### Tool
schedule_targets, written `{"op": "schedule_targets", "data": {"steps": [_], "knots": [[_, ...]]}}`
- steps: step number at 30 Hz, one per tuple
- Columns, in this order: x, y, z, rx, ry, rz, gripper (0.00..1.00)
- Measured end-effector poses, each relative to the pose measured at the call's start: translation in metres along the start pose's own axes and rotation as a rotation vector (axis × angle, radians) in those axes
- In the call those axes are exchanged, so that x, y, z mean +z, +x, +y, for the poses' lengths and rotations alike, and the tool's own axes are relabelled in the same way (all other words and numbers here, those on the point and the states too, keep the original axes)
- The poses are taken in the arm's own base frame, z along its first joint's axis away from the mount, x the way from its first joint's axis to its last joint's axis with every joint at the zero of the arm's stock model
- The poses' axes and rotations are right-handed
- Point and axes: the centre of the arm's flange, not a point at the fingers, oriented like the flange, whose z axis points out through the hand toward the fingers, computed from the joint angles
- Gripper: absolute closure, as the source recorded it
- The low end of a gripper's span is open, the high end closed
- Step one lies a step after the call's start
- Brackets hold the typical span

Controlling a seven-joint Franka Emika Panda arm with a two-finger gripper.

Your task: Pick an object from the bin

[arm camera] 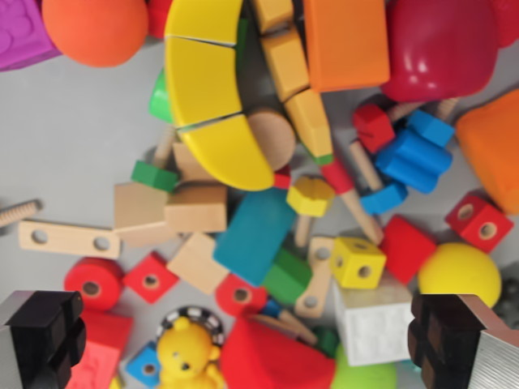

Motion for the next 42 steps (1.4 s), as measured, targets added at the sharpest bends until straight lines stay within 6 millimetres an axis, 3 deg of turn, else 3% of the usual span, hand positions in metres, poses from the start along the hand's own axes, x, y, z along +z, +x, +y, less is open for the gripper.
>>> {"op": "schedule_targets", "data": {"steps": [42], "knots": [[0.085, -0.067, -0.001, 0.494, 0.022, -0.005, 0.00]]}}
